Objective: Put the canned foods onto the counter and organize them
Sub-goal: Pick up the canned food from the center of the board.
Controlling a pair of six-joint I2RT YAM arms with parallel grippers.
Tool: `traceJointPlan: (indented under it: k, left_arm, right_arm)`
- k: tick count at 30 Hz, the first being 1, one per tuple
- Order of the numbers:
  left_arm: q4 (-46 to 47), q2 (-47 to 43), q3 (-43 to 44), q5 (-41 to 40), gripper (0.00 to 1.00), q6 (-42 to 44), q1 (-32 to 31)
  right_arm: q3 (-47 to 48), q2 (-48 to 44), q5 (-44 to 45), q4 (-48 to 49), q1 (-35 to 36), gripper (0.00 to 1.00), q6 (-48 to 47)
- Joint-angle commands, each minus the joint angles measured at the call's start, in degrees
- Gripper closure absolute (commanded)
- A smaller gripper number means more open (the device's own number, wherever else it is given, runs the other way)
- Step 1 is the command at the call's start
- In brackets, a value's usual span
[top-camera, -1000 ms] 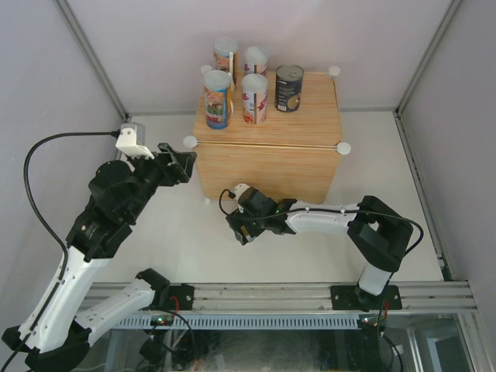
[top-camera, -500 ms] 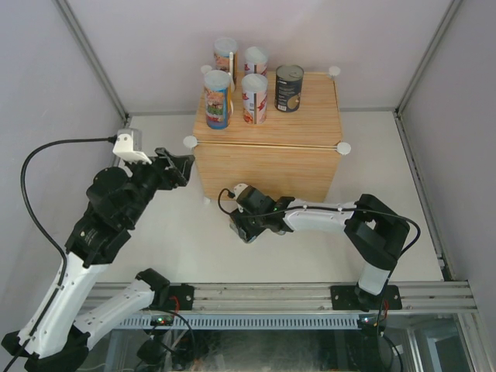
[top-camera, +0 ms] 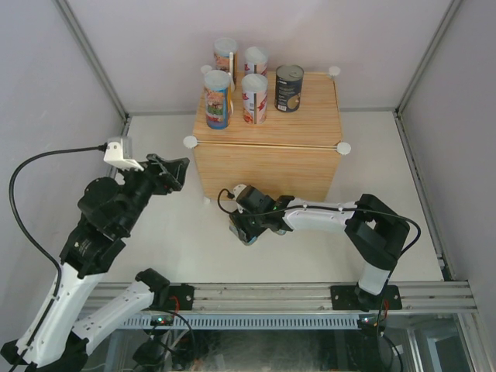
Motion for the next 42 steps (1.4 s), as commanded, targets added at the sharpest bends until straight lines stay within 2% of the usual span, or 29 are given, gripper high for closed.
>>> traceJointPlan:
  k: [1, 12, 20, 33, 42]
  left_arm:
    - [1.8, -0.9, -0.9, -0.7, 0.23, -0.6, 0.4]
    - [2.1, -1.0, -0.9, -0.8, 0.23, 0.1, 0.3]
    - [1.6, 1.7, 1.3, 2.0, 0.23, -0.5, 0.3]
    - [3.2, 0.9, 0.8, 3.7, 0.22, -2.0, 0.3]
    - [5.9, 2.1, 1.8, 9.3, 0.13, -3.1, 0.3]
  right_arm:
    - [2.7, -2.3, -2.6, 0.4, 0.4, 0.85, 1.6]
    - [2.7, -5.8, -5.7, 0.0, 0.3, 0.89, 3.4]
    - [2.7, -11.1, -6.6, 1.1, 0.2, 0.92, 4.5]
    - [2.9, -20.5, -15.0, 1.4, -3.1, 0.93, 7.3]
    - [6.5, -27.4, -16.4, -1.2, -3.4, 0.95, 9.2]
